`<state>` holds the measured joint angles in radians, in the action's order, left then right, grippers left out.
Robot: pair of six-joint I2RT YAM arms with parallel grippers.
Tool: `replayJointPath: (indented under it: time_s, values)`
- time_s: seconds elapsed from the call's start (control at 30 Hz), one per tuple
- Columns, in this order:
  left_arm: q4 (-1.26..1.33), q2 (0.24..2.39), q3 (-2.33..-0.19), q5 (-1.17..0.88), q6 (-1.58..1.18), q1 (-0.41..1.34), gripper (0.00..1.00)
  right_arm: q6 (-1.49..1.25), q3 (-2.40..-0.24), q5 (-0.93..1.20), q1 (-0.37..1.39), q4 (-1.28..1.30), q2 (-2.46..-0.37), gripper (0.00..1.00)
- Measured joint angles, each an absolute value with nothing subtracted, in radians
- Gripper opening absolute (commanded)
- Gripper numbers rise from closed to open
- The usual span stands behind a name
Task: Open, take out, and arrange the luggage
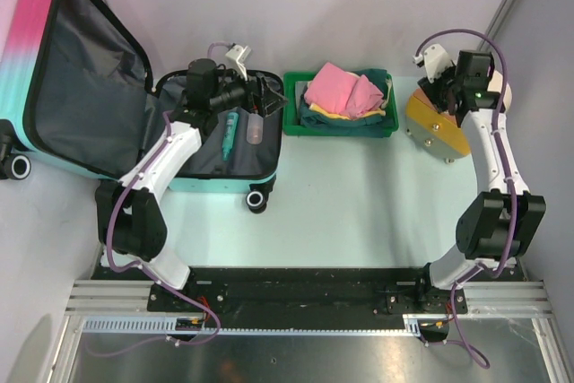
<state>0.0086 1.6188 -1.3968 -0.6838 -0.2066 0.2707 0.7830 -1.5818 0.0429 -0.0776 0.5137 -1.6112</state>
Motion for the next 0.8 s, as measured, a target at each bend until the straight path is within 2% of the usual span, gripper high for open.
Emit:
replayJointPath:
  time_s: [0.03, 0.17, 0.33, 0.5, 0.67, 0.8]
  values:
    - [0.008, 1.619, -1.397, -0.684, -0.204, 0.269, 0.88, 0.784, -1.582, 0.077, -0.079, 0.531, -1.605, 0.62]
    - [0.004, 1.619, -1.397, -0.689, -0.190, 0.263, 0.89, 0.807, -1.555, 0.250, -0.078, 0.642, -1.540, 0.73]
    - [-0.003, 1.619, -1.394, -0.718, -0.168, 0.257, 0.89, 0.946, -1.481, 0.346, -0.035, 0.773, -1.468, 0.70]
    - [-0.004, 1.619, -1.394, -0.745, -0.150, 0.255, 0.89, 1.117, -1.320, 0.311, 0.030, 0.785, -1.485, 0.65]
    - [-0.006, 1.619, -1.394, -0.755, -0.142, 0.255, 0.89, 1.338, -1.163, 0.245, 0.023, 0.640, -1.535, 0.64]
    - [-0.006, 1.619, -1.394, -0.756, -0.131, 0.255, 0.89, 1.507, -1.117, 0.223, -0.017, 0.522, -1.597, 0.63]
